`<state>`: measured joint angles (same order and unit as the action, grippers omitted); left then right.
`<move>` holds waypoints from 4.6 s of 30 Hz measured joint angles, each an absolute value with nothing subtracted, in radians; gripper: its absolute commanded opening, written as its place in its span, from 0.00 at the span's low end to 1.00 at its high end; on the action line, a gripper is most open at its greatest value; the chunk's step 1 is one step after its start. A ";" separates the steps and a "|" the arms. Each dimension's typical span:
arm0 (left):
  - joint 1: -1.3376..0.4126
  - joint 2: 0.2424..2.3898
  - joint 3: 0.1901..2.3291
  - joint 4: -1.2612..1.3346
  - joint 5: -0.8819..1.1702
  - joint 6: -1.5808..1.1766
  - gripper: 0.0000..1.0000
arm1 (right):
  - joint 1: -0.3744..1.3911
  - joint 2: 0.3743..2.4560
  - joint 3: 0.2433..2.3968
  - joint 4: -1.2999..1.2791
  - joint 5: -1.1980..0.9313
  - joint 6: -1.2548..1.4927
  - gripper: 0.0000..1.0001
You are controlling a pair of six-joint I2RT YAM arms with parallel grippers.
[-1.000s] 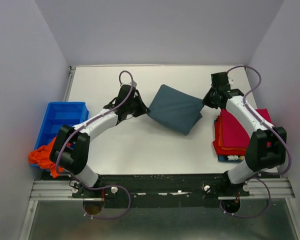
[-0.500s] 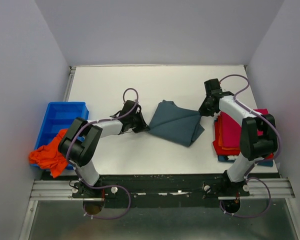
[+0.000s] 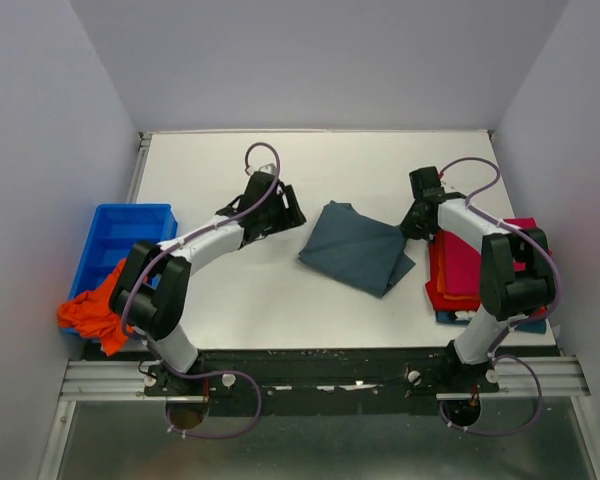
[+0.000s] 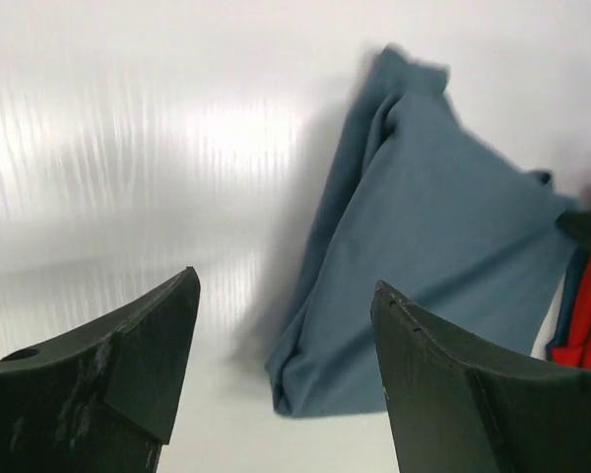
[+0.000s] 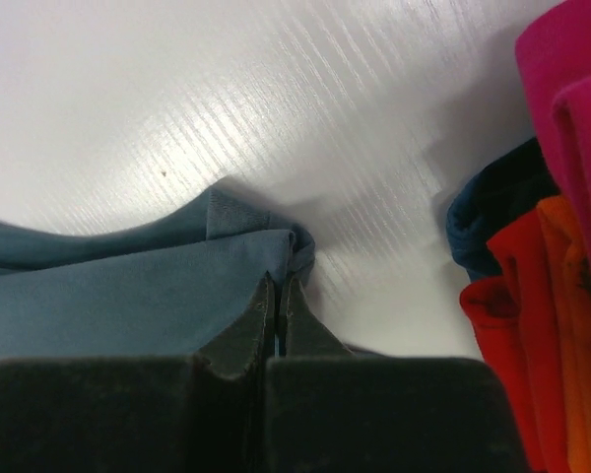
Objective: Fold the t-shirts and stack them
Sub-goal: Put the neatly folded tshirt into the corner of the board with both arms
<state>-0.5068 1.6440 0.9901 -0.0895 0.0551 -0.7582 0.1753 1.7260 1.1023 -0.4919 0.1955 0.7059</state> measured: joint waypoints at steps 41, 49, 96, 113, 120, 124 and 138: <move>-0.488 2.240 1.411 0.276 0.395 -0.806 0.00 | 0.175 1.726 1.100 -0.441 0.176 0.672 0.01; -0.495 2.138 1.196 0.498 0.348 -0.780 0.00 | 0.175 1.718 1.109 -0.442 0.161 0.662 0.01; -0.498 2.119 1.230 0.530 0.370 -0.774 0.00 | 0.175 1.641 1.159 -0.457 0.096 0.624 0.01; -0.671 1.583 1.053 0.564 0.133 -0.629 0.00 | 0.175 1.111 1.095 -0.492 0.158 0.542 0.01; -0.902 1.485 1.073 0.522 -0.075 -0.566 0.00 | 0.175 0.931 1.253 -0.674 0.414 0.540 0.01; -1.037 1.500 1.086 0.561 -0.181 -0.567 0.00 | 0.175 0.919 1.376 -0.777 0.552 0.530 0.01; -1.331 1.803 1.369 0.614 -0.380 -0.573 0.00 | -0.004 0.945 1.485 -1.050 0.952 0.505 0.01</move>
